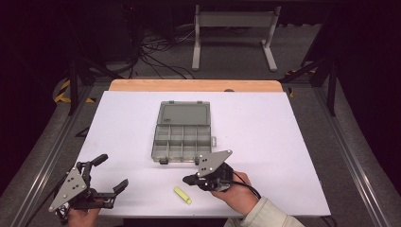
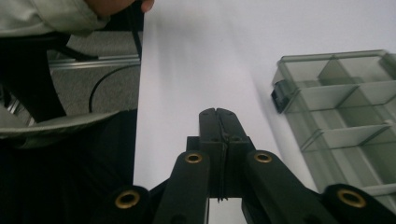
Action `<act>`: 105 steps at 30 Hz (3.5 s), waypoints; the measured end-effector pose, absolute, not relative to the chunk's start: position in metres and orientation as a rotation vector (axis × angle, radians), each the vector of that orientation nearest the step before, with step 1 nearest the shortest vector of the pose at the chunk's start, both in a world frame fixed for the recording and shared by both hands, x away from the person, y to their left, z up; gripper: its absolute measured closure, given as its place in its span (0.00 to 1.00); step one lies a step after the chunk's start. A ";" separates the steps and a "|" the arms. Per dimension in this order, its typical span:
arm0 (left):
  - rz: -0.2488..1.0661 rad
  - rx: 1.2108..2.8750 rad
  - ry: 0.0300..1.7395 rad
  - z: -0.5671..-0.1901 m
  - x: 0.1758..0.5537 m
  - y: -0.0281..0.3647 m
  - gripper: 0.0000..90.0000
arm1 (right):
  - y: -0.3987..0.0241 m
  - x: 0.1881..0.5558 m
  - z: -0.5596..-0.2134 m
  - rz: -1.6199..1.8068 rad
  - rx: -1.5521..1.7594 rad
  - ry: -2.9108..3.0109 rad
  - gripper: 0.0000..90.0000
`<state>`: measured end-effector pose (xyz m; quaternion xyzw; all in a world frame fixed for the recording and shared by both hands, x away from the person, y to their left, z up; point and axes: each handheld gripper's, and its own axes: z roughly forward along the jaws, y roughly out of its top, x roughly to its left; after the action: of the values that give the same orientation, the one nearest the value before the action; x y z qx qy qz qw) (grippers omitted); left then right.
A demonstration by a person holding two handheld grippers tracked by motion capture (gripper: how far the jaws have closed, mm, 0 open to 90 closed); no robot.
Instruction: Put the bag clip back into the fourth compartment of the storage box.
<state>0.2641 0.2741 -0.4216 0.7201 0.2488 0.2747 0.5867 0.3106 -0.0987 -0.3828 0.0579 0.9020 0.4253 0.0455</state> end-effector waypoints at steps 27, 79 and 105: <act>0.641 1.685 0.572 -0.422 0.264 0.273 0.01 | -0.065 0.297 -0.428 0.965 0.073 3.032 1.00; 0.640 1.684 0.576 -0.422 0.263 0.273 0.01 | -0.072 0.314 -0.440 0.833 0.214 3.014 1.00; 0.644 1.684 0.575 -0.422 0.264 0.273 0.01 | -0.075 0.316 -0.411 0.963 0.273 2.879 0.15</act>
<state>0.2637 0.2730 -0.4220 0.7218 0.2465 0.2759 0.5849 0.3159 -0.0750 -0.4114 0.0896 0.9435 0.3156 0.0469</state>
